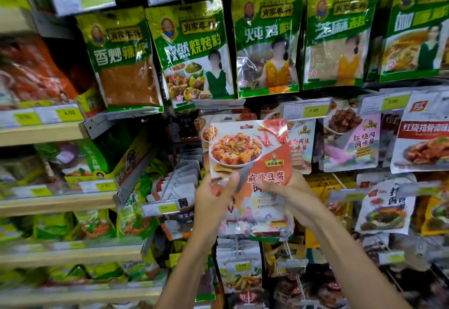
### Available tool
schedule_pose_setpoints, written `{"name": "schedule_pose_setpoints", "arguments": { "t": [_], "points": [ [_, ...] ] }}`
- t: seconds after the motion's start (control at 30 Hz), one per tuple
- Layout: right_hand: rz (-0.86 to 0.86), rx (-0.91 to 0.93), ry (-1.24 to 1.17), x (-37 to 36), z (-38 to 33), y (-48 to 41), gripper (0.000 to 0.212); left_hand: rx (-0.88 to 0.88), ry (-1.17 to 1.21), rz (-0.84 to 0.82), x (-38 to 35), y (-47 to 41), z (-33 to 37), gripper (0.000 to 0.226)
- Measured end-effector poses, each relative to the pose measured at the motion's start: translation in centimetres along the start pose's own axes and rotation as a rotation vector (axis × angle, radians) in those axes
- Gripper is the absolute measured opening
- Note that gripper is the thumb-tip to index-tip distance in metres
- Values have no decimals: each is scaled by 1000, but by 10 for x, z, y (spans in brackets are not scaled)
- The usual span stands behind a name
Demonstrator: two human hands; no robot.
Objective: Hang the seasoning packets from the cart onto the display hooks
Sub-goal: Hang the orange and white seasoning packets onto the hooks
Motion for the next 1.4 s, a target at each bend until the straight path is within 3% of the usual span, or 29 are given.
{"name": "schedule_pose_setpoints", "arguments": {
  "t": [0.13, 0.2, 0.3, 0.37, 0.43, 0.5, 0.93, 1.4],
  "points": [
    [-65, 0, -4, -8, -2, -1, 40, 69, 52, -14, 10, -14, -12, 38],
    [0, 41, 101, -3, -10, -4, 31, 93, 100, -1, 13, -24, -19, 38],
    [396, 336, 487, 27, -45, -2, 11, 70, 116, 3, 20, -41, -27, 39],
    [670, 649, 796, 39, -76, 8, 18, 56, 106, -13, 26, -52, -35, 41],
    [786, 882, 996, 40, -97, 9, 26, 64, 84, -9, 30, -61, -44, 44],
    [842, 975, 1098, 41, -112, 1, 31, 82, 63, 7, 33, -67, -54, 44],
    [905, 1049, 1305, 45, -117, -41, 30, 139, 101, 64, 32, -100, -78, 45],
    [926, 1078, 1291, 45, -119, -37, 32, 174, 178, 64, 24, -101, -81, 30]
  ]
}}
Point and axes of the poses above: each hand's wrist, its own y-axis away from the middle knuckle, its own x-axis out of the back of the hand, z = x × y, the point moved 7 cm from there along -y, towards the middle knuckle, and after that the axes turned 5 degrees about -x, right-handed, at the moved point
